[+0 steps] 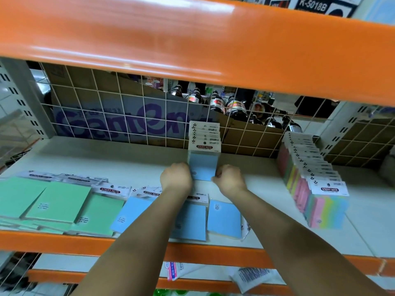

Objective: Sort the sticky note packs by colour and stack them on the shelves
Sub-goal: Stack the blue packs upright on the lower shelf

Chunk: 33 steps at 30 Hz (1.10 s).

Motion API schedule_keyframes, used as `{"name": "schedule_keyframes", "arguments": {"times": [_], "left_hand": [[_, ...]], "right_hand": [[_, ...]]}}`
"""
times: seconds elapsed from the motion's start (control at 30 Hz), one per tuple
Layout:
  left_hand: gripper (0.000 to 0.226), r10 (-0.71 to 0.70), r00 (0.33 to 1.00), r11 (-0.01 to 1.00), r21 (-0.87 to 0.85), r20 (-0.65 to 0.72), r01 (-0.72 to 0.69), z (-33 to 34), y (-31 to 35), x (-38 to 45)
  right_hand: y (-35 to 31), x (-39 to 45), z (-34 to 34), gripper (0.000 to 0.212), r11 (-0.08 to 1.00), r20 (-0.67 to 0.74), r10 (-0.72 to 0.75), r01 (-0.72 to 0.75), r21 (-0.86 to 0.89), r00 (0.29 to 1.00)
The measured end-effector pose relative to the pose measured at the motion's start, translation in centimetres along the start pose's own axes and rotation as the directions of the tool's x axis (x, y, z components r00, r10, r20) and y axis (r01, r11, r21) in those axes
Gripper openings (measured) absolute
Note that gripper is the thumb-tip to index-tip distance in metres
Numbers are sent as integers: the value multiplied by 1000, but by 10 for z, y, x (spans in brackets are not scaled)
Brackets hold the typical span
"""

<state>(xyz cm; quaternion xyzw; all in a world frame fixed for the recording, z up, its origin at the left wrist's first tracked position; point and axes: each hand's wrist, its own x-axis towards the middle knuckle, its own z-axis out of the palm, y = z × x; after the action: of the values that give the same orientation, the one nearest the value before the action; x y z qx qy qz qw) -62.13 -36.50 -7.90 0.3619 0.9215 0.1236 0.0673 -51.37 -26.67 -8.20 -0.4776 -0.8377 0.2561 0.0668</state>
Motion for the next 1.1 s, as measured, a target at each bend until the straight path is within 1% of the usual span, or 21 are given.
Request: {"name": "schedule_keyframes", "arguments": {"times": [0.2,0.3,0.4,0.5,0.57,0.63,0.7,0.8,0.9,1.0,1.1], "left_hand": [[21,17,999,1000,-4,28,-17,0,-3,1],[24,26,999,1000,-3,35,-25,-2,-4,-1],[24,33,999,999,-15,37,-33,-3,-5,-2],[26,44,998,999,-10,37,-44,-3,-7,-6],[27,48,998,999,-10,33,-47,-3,-7,-7],[26,46,998,999,-18,34,-46,-4,-7,-8],[26,41,999,999,-28,35,-41,-4,-8,-7],[26,46,998,999,-25,37,-45,-4,-8,-7],[26,50,997,999,-24,53,-49,-4,-7,-10],[27,65,992,998,-28,107,-62,-6,-7,-14],[29,86,984,990,-126,155,-67,-7,-6,-24]], "right_hand": [[-1,4,-5,16,999,35,35,-37,32,999],[-2,3,-10,16,998,56,41,-44,54,998],[-1,-1,-14,23,997,78,41,-46,59,996],[3,-5,-22,30,992,140,40,-56,114,989],[8,-9,-28,30,991,169,15,-37,129,986],[13,-14,-33,30,998,202,-24,10,69,979],[19,-22,-38,33,998,273,-63,63,8,960],[22,-34,-45,49,990,411,-95,131,-60,907],[21,-43,-51,69,957,497,-98,218,-191,862],[19,-51,-54,87,922,557,-83,276,-271,826],[17,-58,-55,98,878,570,-87,333,-343,817]]}}
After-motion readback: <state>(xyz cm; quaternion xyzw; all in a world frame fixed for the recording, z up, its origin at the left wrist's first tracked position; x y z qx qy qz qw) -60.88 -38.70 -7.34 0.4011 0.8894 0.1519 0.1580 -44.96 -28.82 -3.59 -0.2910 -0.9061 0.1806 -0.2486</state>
